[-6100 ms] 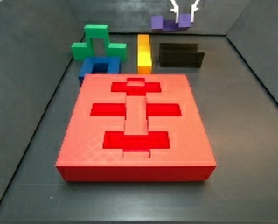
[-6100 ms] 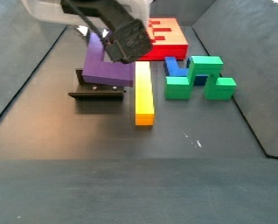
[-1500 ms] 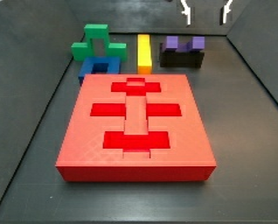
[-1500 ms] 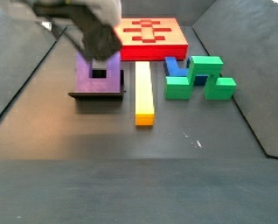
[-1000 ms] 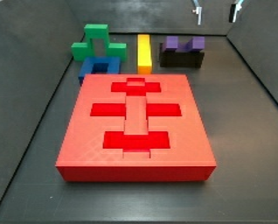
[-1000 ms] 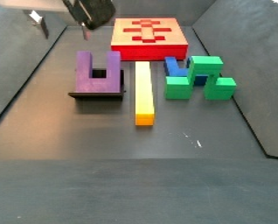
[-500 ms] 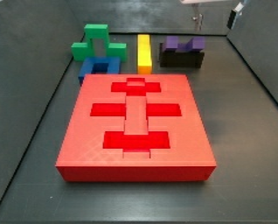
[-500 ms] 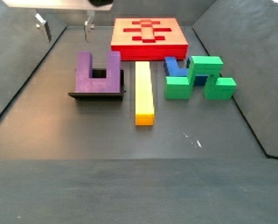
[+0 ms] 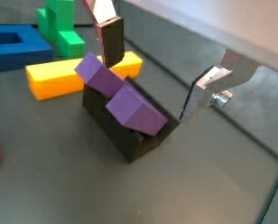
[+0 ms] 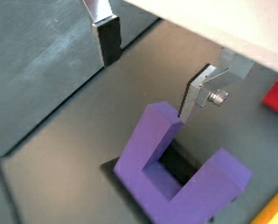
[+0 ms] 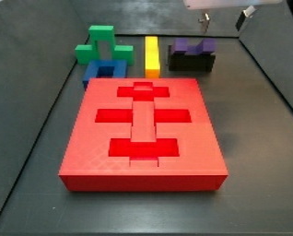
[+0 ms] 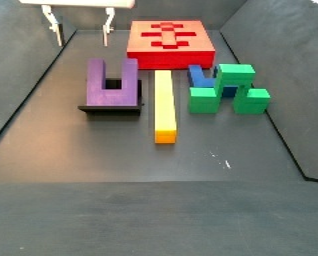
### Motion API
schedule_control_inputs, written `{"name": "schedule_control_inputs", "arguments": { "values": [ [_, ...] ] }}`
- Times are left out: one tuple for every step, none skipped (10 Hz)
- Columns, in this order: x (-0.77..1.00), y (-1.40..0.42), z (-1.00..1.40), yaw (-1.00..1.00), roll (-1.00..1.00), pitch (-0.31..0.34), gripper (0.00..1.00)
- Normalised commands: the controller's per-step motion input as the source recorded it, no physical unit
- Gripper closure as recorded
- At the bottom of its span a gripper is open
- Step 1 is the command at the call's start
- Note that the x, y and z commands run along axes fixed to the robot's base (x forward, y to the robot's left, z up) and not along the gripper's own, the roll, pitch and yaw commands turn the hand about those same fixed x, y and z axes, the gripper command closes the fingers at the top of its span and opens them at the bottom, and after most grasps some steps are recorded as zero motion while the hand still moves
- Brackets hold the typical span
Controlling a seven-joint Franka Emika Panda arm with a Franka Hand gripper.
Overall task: Pick up the purple object. Move up. Place the purple object on the fixture. Regrasp the purple object. Move to above the board. Insert the purple object.
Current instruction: Regrasp the purple object.
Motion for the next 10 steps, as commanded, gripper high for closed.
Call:
{"name": "schedule_control_inputs", "arguments": {
  "values": [
    [0.02, 0.00, -0.16, 0.00, 1.00, 0.166, 0.00],
    [0.02, 0.00, -0.15, 0.00, 1.00, 0.157, 0.00],
    [0.08, 0.00, -0.12, 0.00, 1.00, 0.169, 0.00],
    [0.06, 0.00, -0.09, 0.00, 1.00, 0.197, 0.00],
    [0.00, 0.00, -0.15, 0.00, 1.00, 0.223, 0.00],
    [0.00, 0.00, -0.16, 0.00, 1.00, 0.220, 0.00],
    [0.00, 0.00, -0.19, 0.00, 1.00, 0.229, 0.00],
    [0.00, -0.01, -0.20, 0.00, 0.95, 0.243, 0.00],
    [0.09, -0.07, -0.19, 0.04, 0.93, 0.317, 0.00],
    [0.13, -0.09, -0.17, 0.06, 0.77, 0.314, 0.00]
  ]
}}
